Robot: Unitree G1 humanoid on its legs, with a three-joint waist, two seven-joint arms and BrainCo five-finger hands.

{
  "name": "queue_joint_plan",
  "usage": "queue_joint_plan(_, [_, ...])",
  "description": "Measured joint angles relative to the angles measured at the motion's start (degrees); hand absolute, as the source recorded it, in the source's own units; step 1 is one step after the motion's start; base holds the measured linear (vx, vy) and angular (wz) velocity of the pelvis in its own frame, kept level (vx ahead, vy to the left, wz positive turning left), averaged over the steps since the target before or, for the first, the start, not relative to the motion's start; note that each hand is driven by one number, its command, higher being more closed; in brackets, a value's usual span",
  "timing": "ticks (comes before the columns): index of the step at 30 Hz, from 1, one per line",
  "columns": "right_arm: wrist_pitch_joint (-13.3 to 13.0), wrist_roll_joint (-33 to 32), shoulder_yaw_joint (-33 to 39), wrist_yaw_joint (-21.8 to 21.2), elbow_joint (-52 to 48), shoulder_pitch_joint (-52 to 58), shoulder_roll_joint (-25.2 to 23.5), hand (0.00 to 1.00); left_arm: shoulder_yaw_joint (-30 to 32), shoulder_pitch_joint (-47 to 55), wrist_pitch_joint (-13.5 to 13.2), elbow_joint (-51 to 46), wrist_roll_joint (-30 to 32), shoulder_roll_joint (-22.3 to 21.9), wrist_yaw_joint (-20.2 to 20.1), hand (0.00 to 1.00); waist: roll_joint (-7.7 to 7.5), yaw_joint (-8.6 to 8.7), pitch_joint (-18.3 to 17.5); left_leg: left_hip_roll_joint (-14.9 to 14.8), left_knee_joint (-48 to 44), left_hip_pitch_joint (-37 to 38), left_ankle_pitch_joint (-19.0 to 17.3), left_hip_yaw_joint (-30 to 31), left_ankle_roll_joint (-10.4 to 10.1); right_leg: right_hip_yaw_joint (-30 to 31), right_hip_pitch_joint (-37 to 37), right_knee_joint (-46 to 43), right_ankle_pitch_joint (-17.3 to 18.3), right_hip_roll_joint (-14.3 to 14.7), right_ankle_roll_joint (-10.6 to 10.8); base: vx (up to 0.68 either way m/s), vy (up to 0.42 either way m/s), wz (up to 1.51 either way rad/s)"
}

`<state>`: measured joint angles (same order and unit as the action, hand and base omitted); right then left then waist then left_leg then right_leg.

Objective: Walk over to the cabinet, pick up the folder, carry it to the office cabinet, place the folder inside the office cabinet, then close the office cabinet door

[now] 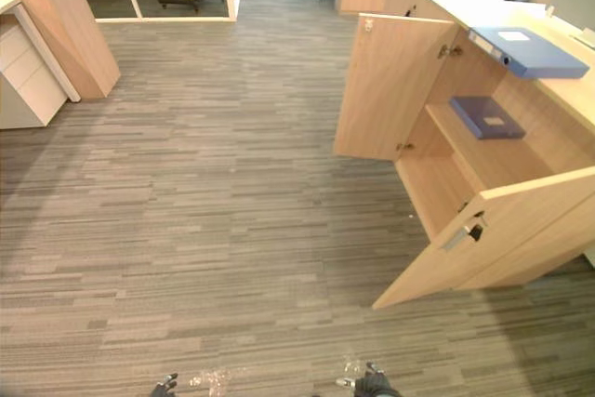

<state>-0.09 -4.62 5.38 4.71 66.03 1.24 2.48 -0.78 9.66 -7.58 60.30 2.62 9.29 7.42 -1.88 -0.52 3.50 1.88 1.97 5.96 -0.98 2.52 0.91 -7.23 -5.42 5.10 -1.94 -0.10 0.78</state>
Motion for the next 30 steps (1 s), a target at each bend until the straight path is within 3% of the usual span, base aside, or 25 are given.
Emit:
queue_joint_plan(9, [0.0, 0.0, 0.0, 0.6, 0.0, -0.7, -0.1, 0.0, -0.3, -0.7, -0.2, -0.2, 0.6, 0.3, 1.0, 0.0, 0.0, 0.33, 1.2, 0.3, -2.5, -1.5, -1.1, 0.2, -0.6, -0.4, 0.2, -0.3, 0.0, -0.3, 0.0, 0.0, 0.001, 0.02])
queue_joint_plan(12, [-0.1, 0.0, 0.3, 0.6, -0.1, -1.8, 0.2, 0.0, -1.8, -2.9, -0.2, -1.2, 0.1, 1.1, 0.9, 0.0, 0.16, 0.61, 4.3, 0.2, -16.4, -8.2, -6.5, -0.8, -3.1, -0.8, 0.1, -0.5, 0.4, -0.4, -0.2, -0.06, 0.045, 0.09])
queue_joint_plan(13, [-0.2, 0.0, 0.3, 0.4, -0.3, -2.2, 0.5, 0.0, -2.2, -3.8, -0.3, -3.0, 0.0, 1.4, 0.4, 0.0, 0.44, 0.47, 5.6, -0.5, -24.8, -12.1, -7.8, -3.5, -5.1, -0.5, -0.2, -0.5, 1.2, -0.3, -1.2, -0.09, 0.06, -0.04])
queue_joint_plan(14, [-0.2, 0.0, 0.5, 0.4, -0.4, -2.3, 0.6, 0.0, -2.3, -3.9, -0.3, -3.5, 0.0, 1.5, 0.1, 0.0, 0.55, 0.45, 6.0, -0.8, -28.5, -13.8, -7.9, -4.4, -5.3, -0.2, -0.6, -0.6, 1.2, -0.4, -1.2, -0.05, 0.083, -0.09])
queue_joint_plan(16, [-0.1, 0.1, 1.0, 0.4, -0.3, -2.8, 0.9, 0.0, -2.2, -4.8, -0.7, -4.7, -0.6, 1.5, -0.3, 0.0, 0.85, 0.37, 6.8, -2.1, -36.7, -18.3, -11.3, -6.1, -3.3, 0.6, -1.1, -2.1, 1.9, -0.6, -1.7, 0.04, 0.081, -0.17])
queue_joint_plan(17, [0.0, 0.1, 2.1, 0.4, -0.3, -2.8, 1.0, 0.0, -2.2, -4.9, -0.8, -4.7, -1.5, 1.1, -0.3, 0.0, 1.29, 0.23, 7.0, -3.5, -36.7, -19.7, -13.0, -6.0, -2.9, 1.1, -1.4, -2.5, 2.3, -0.8, -1.4, 0.06, 0.086, -0.29])
queue_joint_plan(19, [0.0, 0.2, 2.4, 0.3, -0.3, -2.8, 1.1, 0.0, -2.2, -5.3, -0.9, -5.0, -2.1, 1.1, -0.4, 0.0, 1.36, 0.35, 7.1, -4.5, -30.9, -20.9, -12.5, -4.6, -3.3, 2.1, -1.4, -2.8, 3.0, -2.3, -0.6, 0.09, 0.17, -0.27])
queue_joint_plan(21, [0.0, 0.6, 3.8, 0.0, -0.2, -2.5, 1.3, 0.0, -2.1, -5.3, -0.9, -5.0, -2.3, 0.8, -0.6, 0.0, 1.92, 0.37, 6.8, -5.6, -19.5, -20.6, -9.0, -2.2, -5.1, 2.9, -0.9, -2.8, 4.1, -4.7, 1.2, 0.13, 0.269, -0.25])
queue_joint_plan(22, [0.1, 0.7, 4.6, 0.0, -0.2, -2.4, 1.2, 0.0, -2.0, -5.0, -0.9, -4.9, -2.5, 0.6, -0.7, 0.0, 2.26, 0.43, 6.6, -5.9, -18.7, -20.3, -6.5, -3.8, -6.0, 3.0, -1.1, -2.7, 4.5, -5.2, 1.8, 0.19, 0.296, -0.21])
queue_joint_plan(23, [0.2, 1.4, 6.1, 0.0, -0.1, -2.4, 0.9, 0.0, -1.0, -4.8, -0.8, -4.7, -3.0, 0.3, -0.7, 0.0, 2.4, 0.35, 6.1, -4.6, -16.4, -19.2, -3.6, -5.5, -4.7, 2.8, -1.6, -2.8, 4.8, -6.8, 2.5, 0.29, 0.301, -0.08])
queue_joint_plan(25, [0.3, 1.3, 8.1, -0.1, -0.1, -2.0, 0.0, 0.0, 1.5, -4.8, -0.8, -4.9, -4.3, -0.7, -0.7, 0.0, 1.22, 0.36, 5.4, -1.5, -15.5, -18.5, -3.5, -6.6, -3.7, 2.3, -1.3, -4.7, 5.5, -10.2, 3.8, 0.34, 0.286, 0.02])
queue_joint_plan(27, [0.7, 1.4, 9.1, -0.1, -0.1, -1.9, -0.3, 0.0, 4.3, -3.7, -0.9, -5.8, -6.7, -2.6, -0.2, 0.0, 1.24, -0.32, 4.8, 2.3, -13.2, -15.1, -4.2, -8.8, -0.6, 2.3, -1.4, -8.0, 6.7, -14.4, 5.6, 0.4, 0.32, -0.21])
queue_joint_plan(28, [0.8, 1.4, 9.1, -0.2, -0.1, -1.9, -0.2, 0.0, 4.6, -3.4, -1.0, -5.9, -7.3, -3.0, -0.2, 0.0, 1.42, -0.74, 4.6, 3.1, -12.0, -13.6, -4.4, -9.2, -0.2, 2.7, -0.8, -9.9, 7.1, -15.3, 5.9, 0.4, 0.33, -0.65])
queue_joint_plan(29, [1.0, 1.4, 9.1, -0.2, -0.3, -2.0, 0.4, 0.0, 5.0, -2.9, -1.0, -5.7, -7.9, -3.9, -0.1, 0.0, 2.49, -1.35, 3.8, 3.9, -9.2, -10.8, -3.9, -10.2, 0.5, 3.2, 2.0, -16.5, 8.2, -16.5, 5.7, 0.33, 0.295, -0.76])
queue_joint_plan(30, [1.1, 1.4, 9.3, -0.2, -0.8, -1.9, 1.1, 0.0, 5.0, -2.2, -1.0, -5.6, -8.5, -4.9, 0.0, 0.0, 3.75, -1.43, 2.9, 4.1, -8.1, -8.3, -2.0, -12.2, 2.7, 3.0, 5.7, -25.5, 9.2, -17.5, 5.3, 0.33, 0.297, -0.7])
